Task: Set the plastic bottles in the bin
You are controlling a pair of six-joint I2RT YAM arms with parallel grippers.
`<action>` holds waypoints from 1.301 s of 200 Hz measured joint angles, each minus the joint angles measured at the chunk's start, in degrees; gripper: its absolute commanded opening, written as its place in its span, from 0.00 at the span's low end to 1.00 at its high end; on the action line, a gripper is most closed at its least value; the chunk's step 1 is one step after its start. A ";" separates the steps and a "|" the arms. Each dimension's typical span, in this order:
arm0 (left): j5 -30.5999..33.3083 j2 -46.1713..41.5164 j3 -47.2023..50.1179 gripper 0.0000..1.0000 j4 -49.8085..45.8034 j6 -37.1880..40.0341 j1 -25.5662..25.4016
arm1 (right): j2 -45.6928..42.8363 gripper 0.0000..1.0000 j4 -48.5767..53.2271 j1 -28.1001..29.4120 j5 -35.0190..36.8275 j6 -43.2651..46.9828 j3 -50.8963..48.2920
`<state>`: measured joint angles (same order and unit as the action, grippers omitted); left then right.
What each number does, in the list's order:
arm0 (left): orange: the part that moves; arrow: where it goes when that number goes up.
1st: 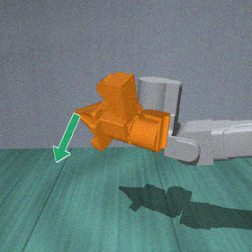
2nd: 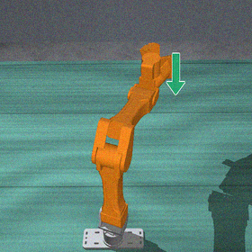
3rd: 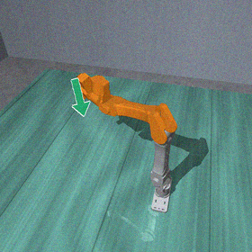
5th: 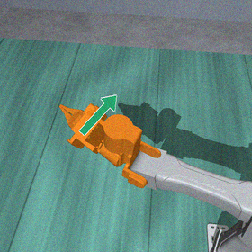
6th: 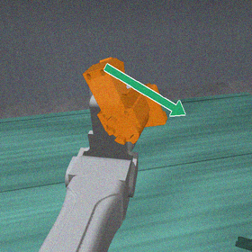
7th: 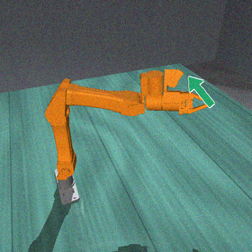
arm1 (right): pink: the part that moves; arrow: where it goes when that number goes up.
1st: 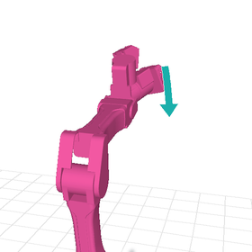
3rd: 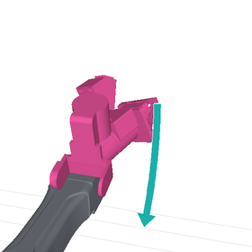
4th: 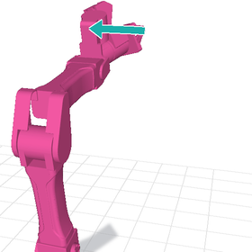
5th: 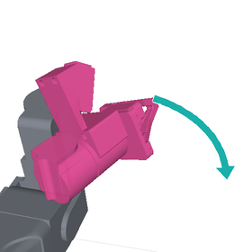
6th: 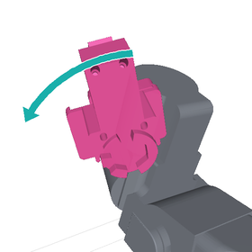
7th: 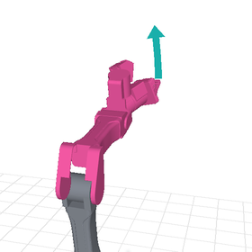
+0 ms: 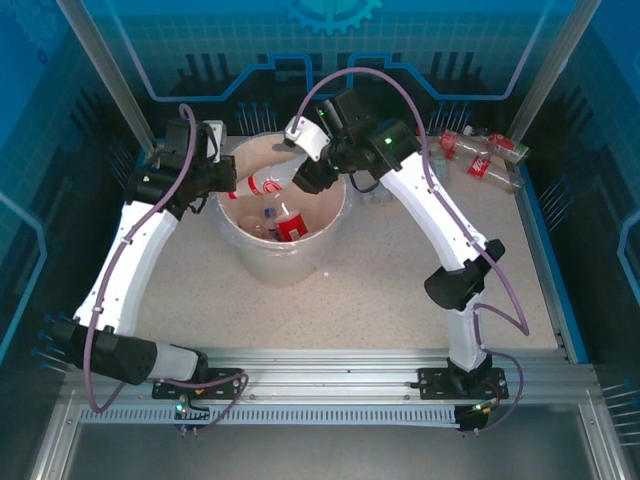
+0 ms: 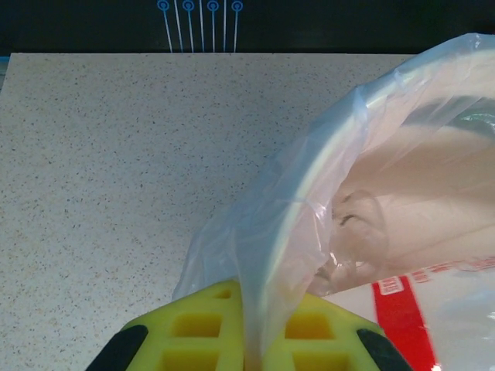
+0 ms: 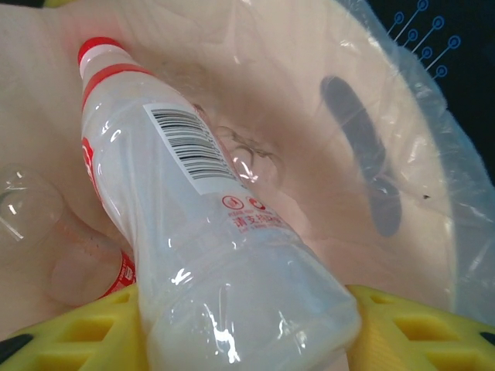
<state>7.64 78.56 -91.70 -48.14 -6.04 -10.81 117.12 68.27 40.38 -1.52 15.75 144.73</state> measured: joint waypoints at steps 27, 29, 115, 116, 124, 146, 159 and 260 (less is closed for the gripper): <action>-0.15 -1.27 0.79 0.00 1.05 -0.02 -0.11 | 1.33 0.57 1.44 0.57 0.09 0.44 0.52; -0.17 -1.36 0.87 0.00 1.14 -0.02 -0.15 | 1.42 0.57 1.55 0.63 0.09 0.44 0.52; -2.10 -1.81 3.50 0.00 3.91 -1.53 -0.31 | 6.67 0.72 3.89 1.18 -0.39 1.07 0.81; -2.10 -1.81 3.50 0.00 3.91 -1.53 -0.31 | 6.67 0.72 3.89 1.18 -0.42 1.09 0.81; -2.10 -1.81 3.50 0.00 3.91 -1.53 -0.31 | 6.91 0.75 3.87 1.25 -0.42 1.01 0.81; -2.60 -1.79 3.50 0.00 3.91 -1.55 -0.39 | 7.06 0.81 3.67 1.31 -0.39 0.72 0.81; -3.08 -1.79 3.50 0.00 3.93 -1.62 -0.63 | 7.06 0.85 3.52 1.31 -0.42 0.74 0.90; -3.32 -0.74 3.80 0.00 4.11 -2.64 -1.01 | 0.76 0.99 1.49 0.92 -1.90 -0.13 0.31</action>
<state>4.32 77.82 -87.90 -44.03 -8.69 -11.81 117.89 69.76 41.30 -3.42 15.62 145.03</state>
